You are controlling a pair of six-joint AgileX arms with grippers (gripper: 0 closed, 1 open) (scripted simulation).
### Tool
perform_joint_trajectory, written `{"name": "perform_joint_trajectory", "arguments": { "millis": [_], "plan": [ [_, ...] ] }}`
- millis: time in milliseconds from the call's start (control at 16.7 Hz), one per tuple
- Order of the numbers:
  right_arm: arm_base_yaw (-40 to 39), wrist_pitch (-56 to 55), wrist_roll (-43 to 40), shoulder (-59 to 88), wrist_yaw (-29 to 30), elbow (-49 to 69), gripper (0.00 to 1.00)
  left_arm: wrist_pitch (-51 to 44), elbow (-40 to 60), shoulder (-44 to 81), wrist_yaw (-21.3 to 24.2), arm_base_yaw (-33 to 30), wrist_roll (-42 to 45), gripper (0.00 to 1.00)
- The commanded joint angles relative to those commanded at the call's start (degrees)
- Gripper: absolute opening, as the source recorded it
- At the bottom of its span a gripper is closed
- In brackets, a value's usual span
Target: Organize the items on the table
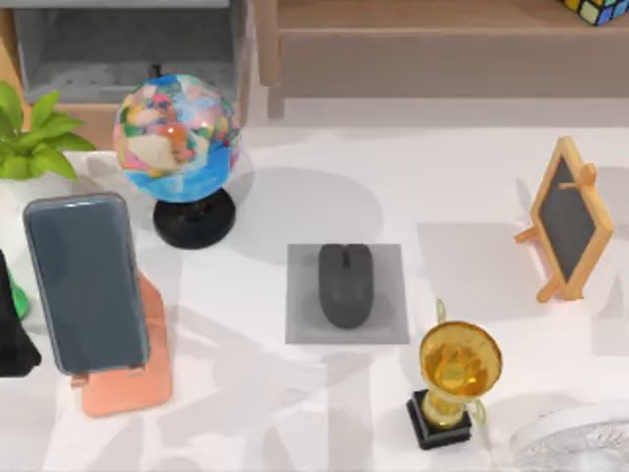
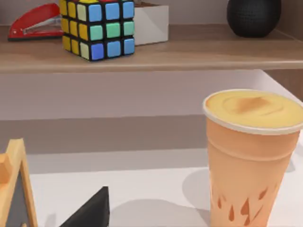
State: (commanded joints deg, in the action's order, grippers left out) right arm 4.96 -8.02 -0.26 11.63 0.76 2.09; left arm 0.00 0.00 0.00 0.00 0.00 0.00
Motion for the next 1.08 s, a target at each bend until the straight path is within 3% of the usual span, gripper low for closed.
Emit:
{"name": "perform_joint_trajectory", "arguments": {
  "millis": [420, 1080],
  "plan": [
    [8.44, -22.42, -0.31, 32.93, -2.62, 5.29, 1.00, 0.00, 0.00, 0.00, 0.00, 0.00, 0.00, 1.00],
    [15.89, -66.61, 0.09, 92.71, -13.48, 17.80, 1.00, 0.00, 0.00, 0.00, 0.00, 0.00, 0.00, 1.00]
  ]
}}
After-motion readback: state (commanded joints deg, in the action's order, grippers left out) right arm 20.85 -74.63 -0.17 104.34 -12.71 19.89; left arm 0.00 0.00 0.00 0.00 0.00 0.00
